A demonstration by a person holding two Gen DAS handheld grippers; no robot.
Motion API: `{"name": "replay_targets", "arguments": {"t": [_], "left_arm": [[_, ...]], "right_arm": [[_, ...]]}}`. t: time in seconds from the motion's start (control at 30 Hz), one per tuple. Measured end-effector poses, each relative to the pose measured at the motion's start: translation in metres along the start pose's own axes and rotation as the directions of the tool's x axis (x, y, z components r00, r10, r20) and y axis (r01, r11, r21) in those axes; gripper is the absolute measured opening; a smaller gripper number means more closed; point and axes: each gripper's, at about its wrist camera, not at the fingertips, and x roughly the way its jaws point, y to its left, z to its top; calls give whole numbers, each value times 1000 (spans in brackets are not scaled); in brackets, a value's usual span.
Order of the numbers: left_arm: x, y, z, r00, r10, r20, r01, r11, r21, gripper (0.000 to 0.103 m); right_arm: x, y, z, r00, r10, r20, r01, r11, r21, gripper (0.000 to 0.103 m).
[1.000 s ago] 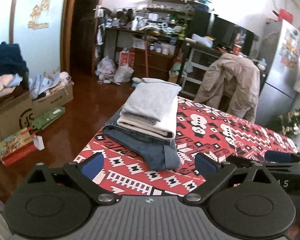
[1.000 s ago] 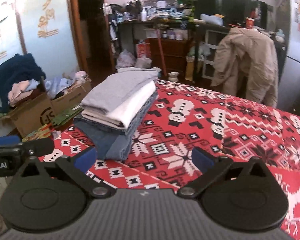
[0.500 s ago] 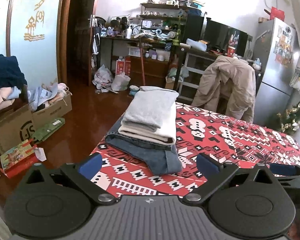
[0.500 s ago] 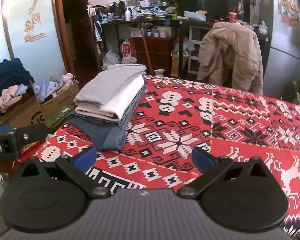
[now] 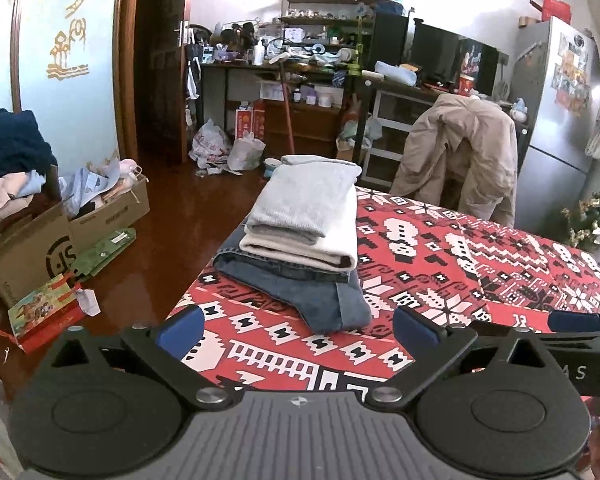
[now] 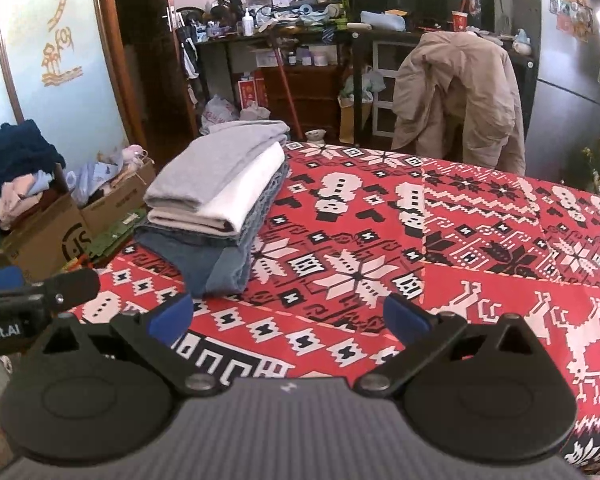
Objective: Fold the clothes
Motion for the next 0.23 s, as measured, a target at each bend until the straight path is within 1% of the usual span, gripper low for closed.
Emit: {"name": "replay_targets", "arguments": {"t": [0.23], "left_arm": [[1, 0, 0, 1000, -4, -1, 4, 1000, 6, 101]], "right_arm": [[6, -1, -1, 1000, 1, -14, -1, 1000, 6, 102]]}}
